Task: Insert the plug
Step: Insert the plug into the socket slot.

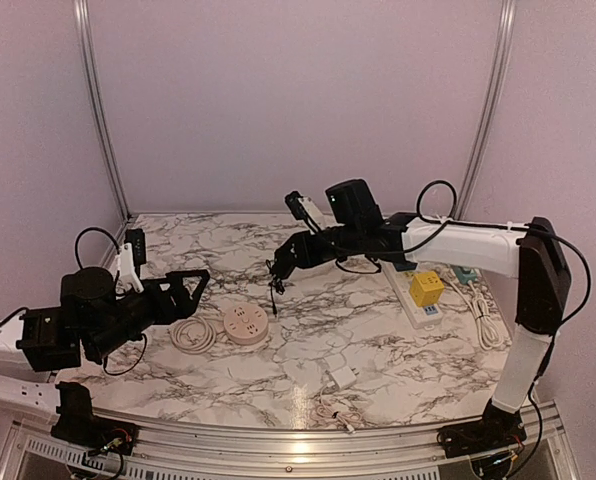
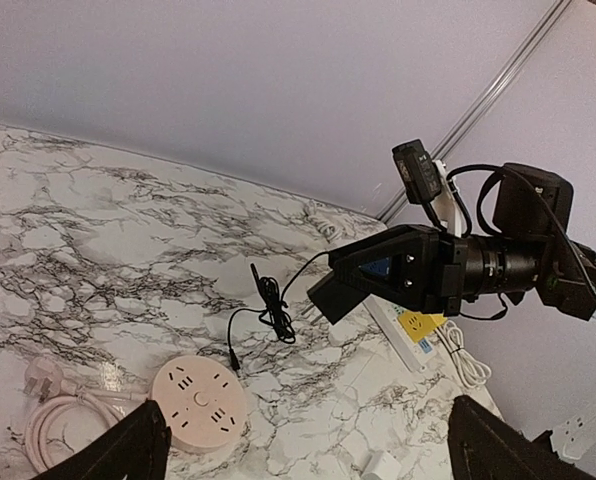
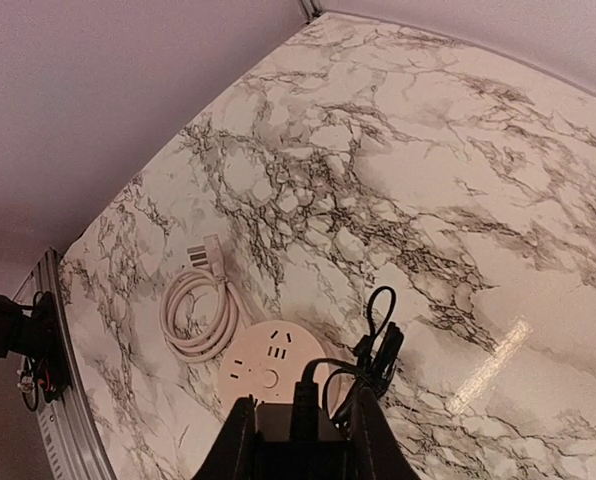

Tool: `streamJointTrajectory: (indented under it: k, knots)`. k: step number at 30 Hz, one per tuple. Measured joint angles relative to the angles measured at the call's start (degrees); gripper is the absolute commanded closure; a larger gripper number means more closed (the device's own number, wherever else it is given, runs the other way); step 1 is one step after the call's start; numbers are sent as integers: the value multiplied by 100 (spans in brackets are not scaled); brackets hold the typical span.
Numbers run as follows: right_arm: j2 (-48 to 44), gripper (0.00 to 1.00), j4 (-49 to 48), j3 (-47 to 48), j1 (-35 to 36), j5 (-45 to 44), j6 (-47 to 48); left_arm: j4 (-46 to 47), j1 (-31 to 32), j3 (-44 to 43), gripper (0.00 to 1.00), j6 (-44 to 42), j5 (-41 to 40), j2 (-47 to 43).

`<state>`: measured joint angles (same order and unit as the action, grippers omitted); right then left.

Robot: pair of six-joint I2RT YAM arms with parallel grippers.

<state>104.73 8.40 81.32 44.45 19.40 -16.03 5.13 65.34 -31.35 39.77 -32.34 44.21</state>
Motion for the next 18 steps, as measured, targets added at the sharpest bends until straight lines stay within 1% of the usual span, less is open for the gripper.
streamJointTrajectory:
  k: [5, 8, 18]
  knots:
    - [-28, 100, 13, 262, 0, -98, 131, -627, 0, -584, 1, -55, -76, -72]
    - [-127, 100, 13, 319, -11, -155, 155, -949, 0, -782, 1, -83, -81, -72]
    - [-203, 100, 138, 527, -11, -409, 369, -1541, 0, -857, 1, -149, -74, -33]
